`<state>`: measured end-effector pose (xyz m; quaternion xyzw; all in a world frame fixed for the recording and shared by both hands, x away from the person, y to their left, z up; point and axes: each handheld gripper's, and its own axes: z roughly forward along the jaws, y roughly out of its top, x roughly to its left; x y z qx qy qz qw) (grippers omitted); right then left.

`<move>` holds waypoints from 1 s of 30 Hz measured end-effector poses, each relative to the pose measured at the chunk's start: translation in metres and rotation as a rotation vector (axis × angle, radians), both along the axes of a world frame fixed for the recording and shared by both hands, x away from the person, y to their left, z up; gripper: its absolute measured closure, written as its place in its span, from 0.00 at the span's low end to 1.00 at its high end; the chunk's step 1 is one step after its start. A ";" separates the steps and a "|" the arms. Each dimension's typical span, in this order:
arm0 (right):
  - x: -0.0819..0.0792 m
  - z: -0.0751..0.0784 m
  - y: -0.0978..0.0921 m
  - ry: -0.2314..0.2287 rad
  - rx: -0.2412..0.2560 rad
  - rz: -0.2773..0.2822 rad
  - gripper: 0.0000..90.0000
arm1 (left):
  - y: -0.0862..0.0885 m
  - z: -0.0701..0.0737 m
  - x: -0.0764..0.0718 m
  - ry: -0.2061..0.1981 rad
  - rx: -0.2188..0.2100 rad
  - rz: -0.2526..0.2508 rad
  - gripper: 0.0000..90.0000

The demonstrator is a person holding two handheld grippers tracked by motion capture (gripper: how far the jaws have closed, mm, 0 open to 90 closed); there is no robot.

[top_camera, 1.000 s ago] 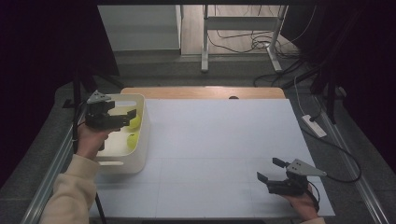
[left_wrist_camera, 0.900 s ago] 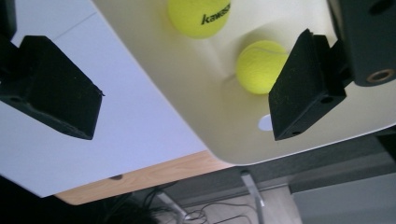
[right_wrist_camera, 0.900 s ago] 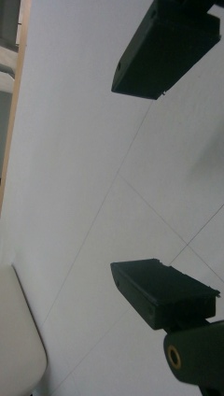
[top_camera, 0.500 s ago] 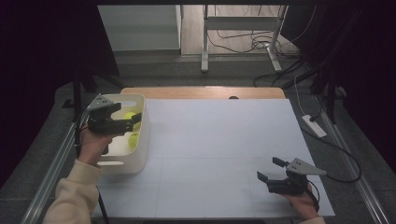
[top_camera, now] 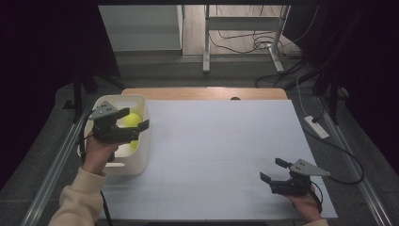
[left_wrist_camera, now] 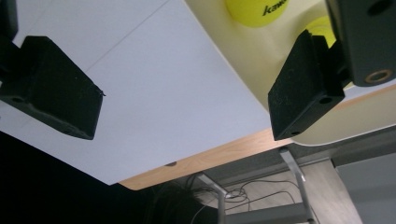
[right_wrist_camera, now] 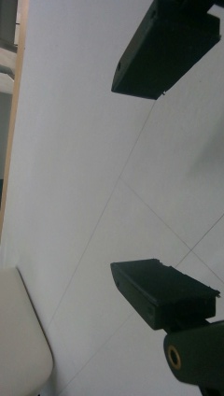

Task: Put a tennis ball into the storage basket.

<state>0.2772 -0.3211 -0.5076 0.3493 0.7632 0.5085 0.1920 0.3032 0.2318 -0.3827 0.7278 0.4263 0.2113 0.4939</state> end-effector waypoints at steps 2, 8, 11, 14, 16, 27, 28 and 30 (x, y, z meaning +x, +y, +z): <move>0.000 0.000 0.000 0.001 -0.003 0.001 0.13 | -0.003 -0.001 -0.003 0.000 0.002 -0.016 0.12; 0.000 0.000 0.000 0.003 -0.002 0.001 0.13 | -0.011 -0.002 -0.009 -0.014 0.010 -0.053 0.12; -0.001 0.000 0.001 0.006 -0.005 0.006 0.13 | -0.018 -0.003 -0.011 -0.024 0.012 -0.073 0.12; -0.001 -0.001 0.001 0.006 -0.004 0.008 0.13 | -0.022 -0.003 -0.012 -0.030 0.012 -0.082 0.12; -0.001 -0.001 0.001 0.006 -0.008 0.008 0.13 | -0.025 -0.003 -0.013 -0.033 0.009 -0.093 0.12; -0.006 0.000 0.002 0.003 -0.018 0.004 0.13 | -0.036 -0.007 -0.023 -0.041 -0.001 -0.135 0.12; -0.006 0.000 0.002 0.003 -0.018 0.004 0.13 | -0.036 -0.007 -0.023 -0.041 -0.001 -0.135 0.12; -0.006 0.000 0.003 0.003 -0.020 0.005 0.13 | -0.037 -0.008 -0.027 -0.043 -0.005 -0.143 0.12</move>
